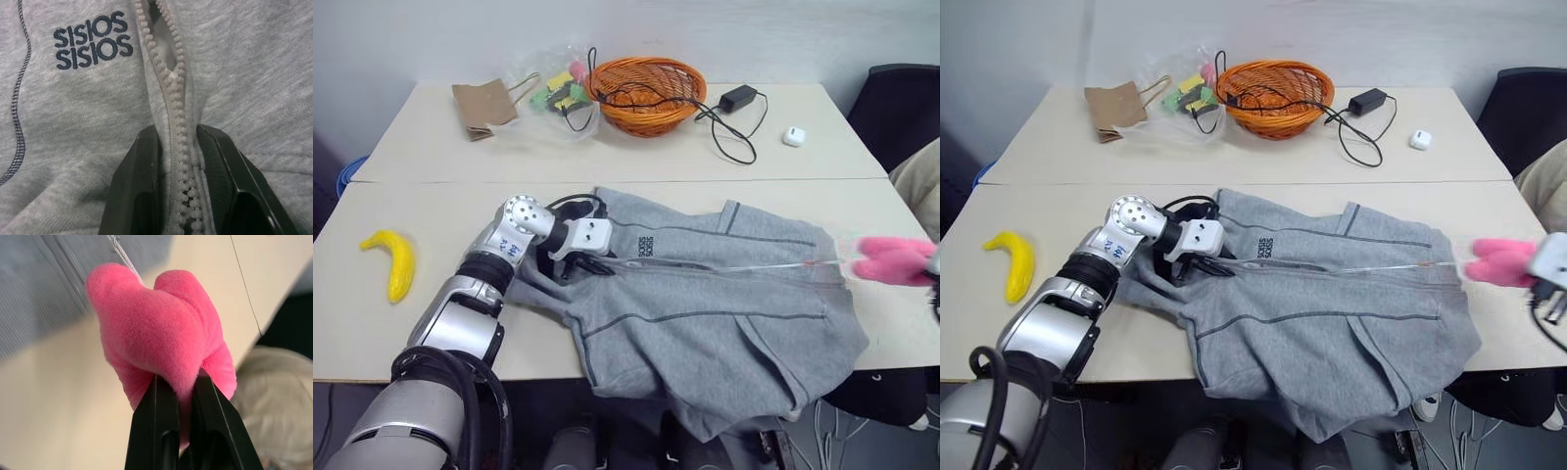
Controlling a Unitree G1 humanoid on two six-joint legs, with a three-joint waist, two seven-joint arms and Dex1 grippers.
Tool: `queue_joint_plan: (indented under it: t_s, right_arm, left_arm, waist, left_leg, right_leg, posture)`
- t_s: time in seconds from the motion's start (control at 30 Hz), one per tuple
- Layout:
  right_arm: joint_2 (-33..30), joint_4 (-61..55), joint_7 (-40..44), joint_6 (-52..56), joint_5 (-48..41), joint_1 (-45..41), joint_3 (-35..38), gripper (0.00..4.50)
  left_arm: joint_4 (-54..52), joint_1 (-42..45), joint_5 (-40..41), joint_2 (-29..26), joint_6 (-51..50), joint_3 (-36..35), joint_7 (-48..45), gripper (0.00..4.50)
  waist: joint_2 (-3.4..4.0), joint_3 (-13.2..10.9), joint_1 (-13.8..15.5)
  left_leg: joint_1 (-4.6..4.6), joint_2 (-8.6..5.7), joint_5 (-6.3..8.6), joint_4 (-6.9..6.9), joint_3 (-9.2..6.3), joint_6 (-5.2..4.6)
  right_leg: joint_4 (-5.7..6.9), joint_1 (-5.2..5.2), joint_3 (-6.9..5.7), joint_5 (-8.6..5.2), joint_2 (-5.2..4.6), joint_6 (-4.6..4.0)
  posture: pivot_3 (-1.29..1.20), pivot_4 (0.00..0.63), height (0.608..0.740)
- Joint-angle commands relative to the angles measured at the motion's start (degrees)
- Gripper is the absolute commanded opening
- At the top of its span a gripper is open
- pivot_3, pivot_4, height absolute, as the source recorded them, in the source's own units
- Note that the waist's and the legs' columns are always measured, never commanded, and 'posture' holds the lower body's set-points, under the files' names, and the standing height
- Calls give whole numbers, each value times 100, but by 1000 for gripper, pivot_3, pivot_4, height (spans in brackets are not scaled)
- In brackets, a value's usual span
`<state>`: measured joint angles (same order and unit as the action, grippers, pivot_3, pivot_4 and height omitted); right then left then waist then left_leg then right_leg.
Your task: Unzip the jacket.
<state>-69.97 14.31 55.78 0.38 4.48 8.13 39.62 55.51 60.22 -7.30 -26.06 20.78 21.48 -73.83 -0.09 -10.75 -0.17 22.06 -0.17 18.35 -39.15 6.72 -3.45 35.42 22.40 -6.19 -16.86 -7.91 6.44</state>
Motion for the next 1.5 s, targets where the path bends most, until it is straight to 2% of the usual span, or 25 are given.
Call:
queue_joint_plan:
  t_s: [0.03,0.13,0.23,0.37,0.57,0.7,0.83,1.3,1.5]
  right_arm:
    - [-563,1549,-511,-321,91,-130,744,0]
    - [-940,2820,-1090,-251,-98,-758,684,0]
    - [-1071,3542,-1360,-78,-345,-1500,399,0]
    - [-1009,3899,-1625,138,-538,-2389,-59,0]
    - [-1072,4562,-2596,5,-313,-3226,-810,0]
    - [-1097,4901,-2920,-95,-322,-3712,-1159,0]
    - [-1080,5072,-3042,-238,-340,-3891,-1391,0]
    - [-1309,5555,-3532,-469,-464,-3945,-1375,0]
    - [-1601,5667,-3656,-569,-445,-4092,-1378,0]
  left_arm:
    - [233,-354,-447,-226,-149,232,-35,1249]
    - [197,-408,-450,-233,-144,224,3,1249]
    - [165,-453,-433,-212,-151,205,69,1249]
    - [139,-496,-417,-203,-160,183,141,1249]
    - [137,-543,-492,-333,-74,213,225,1249]
    - [117,-533,-475,-370,-76,204,205,1249]
    - [83,-541,-463,-397,-95,185,223,1249]
    - [-2,-580,-447,-481,-119,173,200,1249]
    - [44,-565,-464,-479,-84,178,248,1249]
  waist:
    - [18,11,-22]
    - [42,28,-106]
    - [56,37,-149]
    - [89,55,-159]
    - [115,71,-159]
    - [121,74,-159]
    - [129,79,-160]
    - [131,80,-160]
    - [132,79,-153]
  left_leg:
    - [-1,-1,0,3,2,0]
    - [-10,2,2,8,4,4]
    - [-15,1,3,9,-1,6]
    - [-28,0,8,12,-4,10]
    - [-29,-5,9,15,-3,9]
    - [-29,-5,9,16,-2,11]
    - [-29,-5,9,16,1,10]
    - [-28,-5,9,18,3,9]
    - [-28,-5,9,18,2,9]
  right_leg:
    - [-1,2,2,0,-3,-1]
    - [-2,-2,8,-3,-7,-5]
    - [-2,-6,27,-7,-18,-13]
    - [-10,-24,33,-8,-22,-14]
    - [-8,-20,34,-8,-25,-14]
    - [-8,-19,35,-8,-25,-14]
    - [-8,-19,36,-8,-25,-14]
    - [-9,-19,36,-8,-23,-14]
    - [-9,-18,36,-8,-24,-14]
  posture:
    - [0,150,740]
    - [0,150,740]
    - [0,150,740]
    - [0,150,740]
    - [0,150,740]
    - [0,150,740]
    - [0,150,740]
    - [0,150,740]
    - [0,150,740]
